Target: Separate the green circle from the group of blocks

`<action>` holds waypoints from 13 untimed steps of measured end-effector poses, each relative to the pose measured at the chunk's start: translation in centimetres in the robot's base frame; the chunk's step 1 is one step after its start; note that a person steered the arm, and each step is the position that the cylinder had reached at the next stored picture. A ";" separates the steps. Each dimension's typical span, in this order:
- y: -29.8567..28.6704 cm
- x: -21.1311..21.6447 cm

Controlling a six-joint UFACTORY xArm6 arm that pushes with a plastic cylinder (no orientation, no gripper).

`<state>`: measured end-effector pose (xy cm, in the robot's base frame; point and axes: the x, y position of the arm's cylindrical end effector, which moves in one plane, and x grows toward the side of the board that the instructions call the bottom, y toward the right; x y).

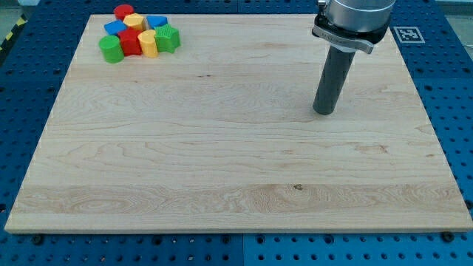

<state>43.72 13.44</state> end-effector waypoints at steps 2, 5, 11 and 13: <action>0.3 0.0; -6.7 -0.1; -43.9 -9.6; -43.9 -10.6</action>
<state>33.11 -30.50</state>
